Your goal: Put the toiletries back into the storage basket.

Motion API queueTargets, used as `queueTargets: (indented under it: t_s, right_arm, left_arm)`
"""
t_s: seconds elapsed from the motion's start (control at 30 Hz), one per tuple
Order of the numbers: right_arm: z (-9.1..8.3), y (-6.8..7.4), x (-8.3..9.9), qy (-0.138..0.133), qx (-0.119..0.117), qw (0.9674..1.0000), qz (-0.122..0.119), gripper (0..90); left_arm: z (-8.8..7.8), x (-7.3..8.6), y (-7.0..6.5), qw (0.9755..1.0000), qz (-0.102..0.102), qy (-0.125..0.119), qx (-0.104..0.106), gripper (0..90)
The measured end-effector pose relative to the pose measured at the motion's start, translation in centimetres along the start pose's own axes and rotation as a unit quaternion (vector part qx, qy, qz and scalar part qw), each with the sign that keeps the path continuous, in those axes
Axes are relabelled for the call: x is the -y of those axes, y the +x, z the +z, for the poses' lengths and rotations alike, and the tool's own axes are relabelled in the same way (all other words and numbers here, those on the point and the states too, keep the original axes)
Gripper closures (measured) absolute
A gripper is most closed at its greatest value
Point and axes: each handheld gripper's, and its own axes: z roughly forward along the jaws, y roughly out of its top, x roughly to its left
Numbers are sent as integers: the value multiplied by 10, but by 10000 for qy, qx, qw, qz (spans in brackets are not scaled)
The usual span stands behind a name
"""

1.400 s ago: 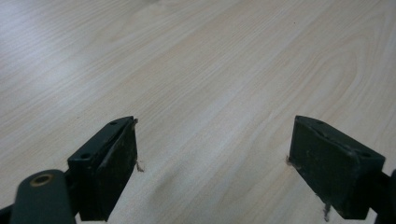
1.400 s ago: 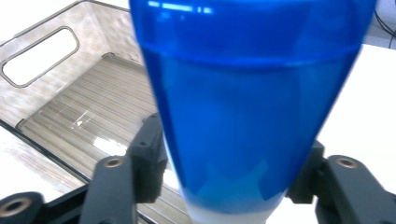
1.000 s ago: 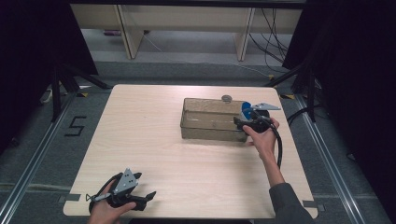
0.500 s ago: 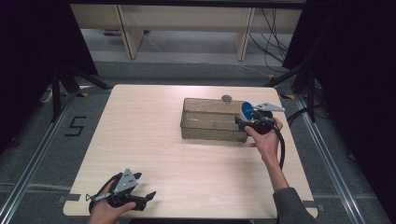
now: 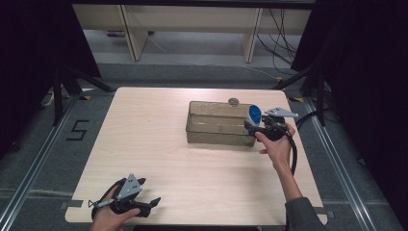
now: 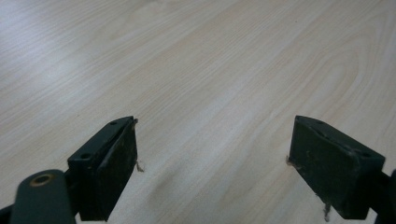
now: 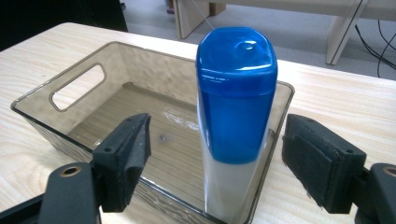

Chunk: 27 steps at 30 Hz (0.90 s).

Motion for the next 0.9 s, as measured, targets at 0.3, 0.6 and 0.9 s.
queueTargets:
  t_s: [0.3, 0.6, 0.9]
  right_arm:
    - [-7, 4, 8, -67, 18, 10000, 28, 249]
    - [-15, 8, 14, -18, -48, 9997, 219, 245]
    - [-21, -3, 19, -185, -107, 9997, 82, 241]
  left_arm:
    - [0, 0, 0, 10000, 0, -2, 0, 150]
    - [0, 0, 0, 10000, -6, -4, 2, 150]
    - [-1, 0, -1, 10000, 90, 3, 15, 150]
